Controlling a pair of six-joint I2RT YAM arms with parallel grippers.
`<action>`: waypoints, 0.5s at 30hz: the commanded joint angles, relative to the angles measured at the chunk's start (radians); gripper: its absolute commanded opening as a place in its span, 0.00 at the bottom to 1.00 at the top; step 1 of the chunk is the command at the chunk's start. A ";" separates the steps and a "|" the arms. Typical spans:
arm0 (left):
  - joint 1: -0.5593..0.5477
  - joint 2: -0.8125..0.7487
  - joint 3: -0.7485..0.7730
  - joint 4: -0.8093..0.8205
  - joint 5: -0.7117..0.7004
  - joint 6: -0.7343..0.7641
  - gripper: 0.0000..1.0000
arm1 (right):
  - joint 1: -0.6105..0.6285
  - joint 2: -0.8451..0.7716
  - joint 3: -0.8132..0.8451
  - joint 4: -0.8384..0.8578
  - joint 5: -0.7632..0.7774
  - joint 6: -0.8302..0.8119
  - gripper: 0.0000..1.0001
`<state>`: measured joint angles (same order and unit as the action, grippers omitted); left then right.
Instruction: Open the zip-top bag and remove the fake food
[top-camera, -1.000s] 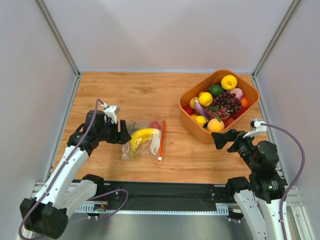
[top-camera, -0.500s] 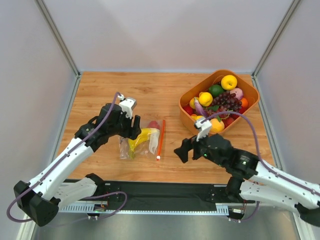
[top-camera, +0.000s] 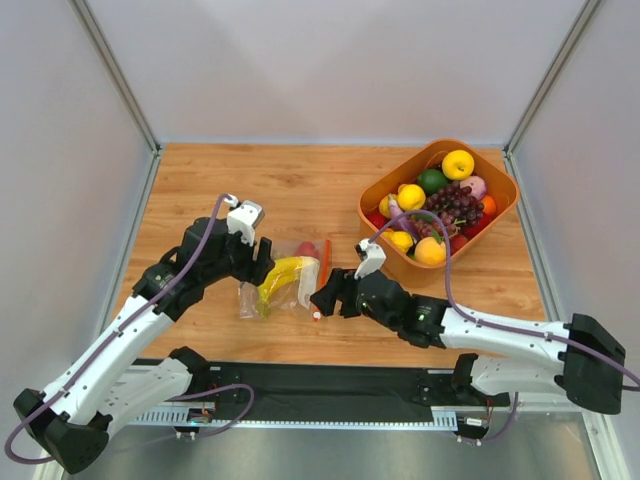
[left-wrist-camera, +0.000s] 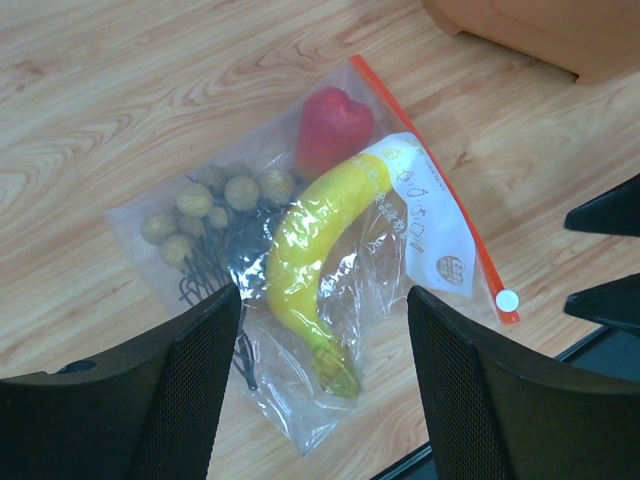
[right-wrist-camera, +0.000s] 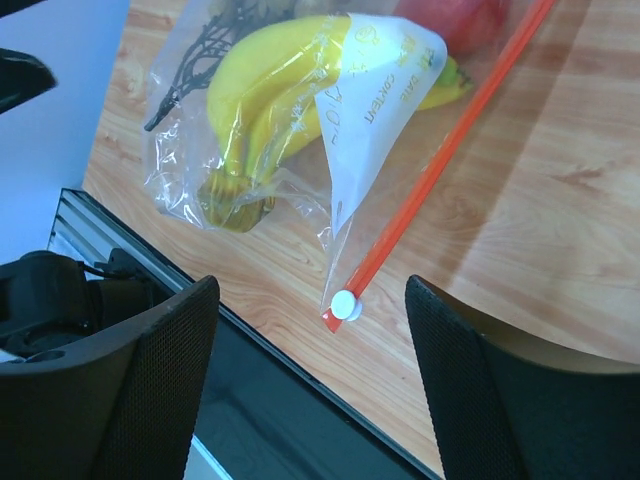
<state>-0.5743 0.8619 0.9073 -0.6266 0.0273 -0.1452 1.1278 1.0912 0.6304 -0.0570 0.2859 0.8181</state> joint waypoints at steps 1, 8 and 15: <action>-0.004 -0.004 -0.001 0.031 0.023 0.033 0.75 | 0.007 0.058 -0.021 0.138 0.009 0.144 0.76; -0.004 -0.011 -0.005 0.038 0.045 0.032 0.75 | 0.026 0.134 -0.080 0.207 0.022 0.239 0.72; -0.006 -0.014 -0.008 0.039 0.056 0.032 0.74 | 0.040 0.259 -0.092 0.339 -0.022 0.279 0.67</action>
<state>-0.5747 0.8608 0.9035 -0.6167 0.0689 -0.1303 1.1538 1.3102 0.5377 0.1520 0.2615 1.0515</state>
